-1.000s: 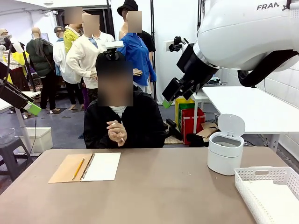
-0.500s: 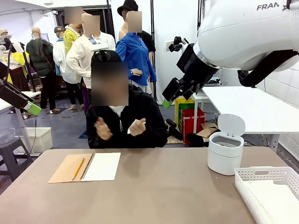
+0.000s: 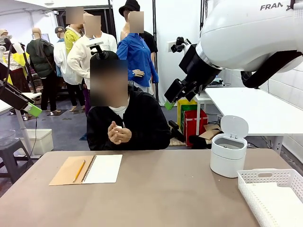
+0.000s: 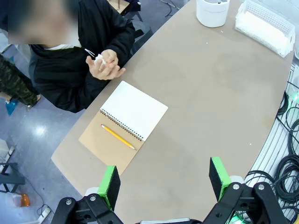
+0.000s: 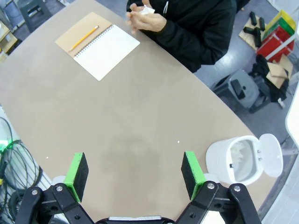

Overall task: Sort the paper based on its condition.
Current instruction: If a person hands you a paper, place it in the Organizing basket , and if it's crumpled, put it in the Trash can.

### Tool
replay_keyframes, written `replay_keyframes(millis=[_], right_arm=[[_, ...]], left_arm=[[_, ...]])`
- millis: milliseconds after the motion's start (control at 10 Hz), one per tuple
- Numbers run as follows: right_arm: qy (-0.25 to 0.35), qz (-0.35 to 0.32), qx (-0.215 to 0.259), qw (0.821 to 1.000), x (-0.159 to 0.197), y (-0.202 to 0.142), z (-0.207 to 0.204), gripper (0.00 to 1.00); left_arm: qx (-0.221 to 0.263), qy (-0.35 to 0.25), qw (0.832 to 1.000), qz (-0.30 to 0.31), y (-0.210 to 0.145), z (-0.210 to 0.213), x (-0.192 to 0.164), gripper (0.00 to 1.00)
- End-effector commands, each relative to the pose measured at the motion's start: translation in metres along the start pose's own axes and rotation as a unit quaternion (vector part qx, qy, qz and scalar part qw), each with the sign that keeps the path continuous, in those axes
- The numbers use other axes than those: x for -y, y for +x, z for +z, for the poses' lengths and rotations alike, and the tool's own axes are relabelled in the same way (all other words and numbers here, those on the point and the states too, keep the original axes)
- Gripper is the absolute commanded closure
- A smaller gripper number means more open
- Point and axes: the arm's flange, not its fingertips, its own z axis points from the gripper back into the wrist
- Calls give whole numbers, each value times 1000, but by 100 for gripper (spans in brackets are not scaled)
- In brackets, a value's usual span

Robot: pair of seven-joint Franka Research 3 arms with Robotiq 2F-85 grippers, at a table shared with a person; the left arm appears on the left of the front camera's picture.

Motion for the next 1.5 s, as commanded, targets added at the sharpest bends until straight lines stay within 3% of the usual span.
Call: replay_keyframes(millis=[0,1400], right_arm=[[0,-1,-1,1000,0,-1,-1,0],[0,-1,-1,1000,0,-1,-1,0]], left_arm=[[1,0,1000,2,0,0,0,0],[1,0,1000,2,0,0,0,0]])
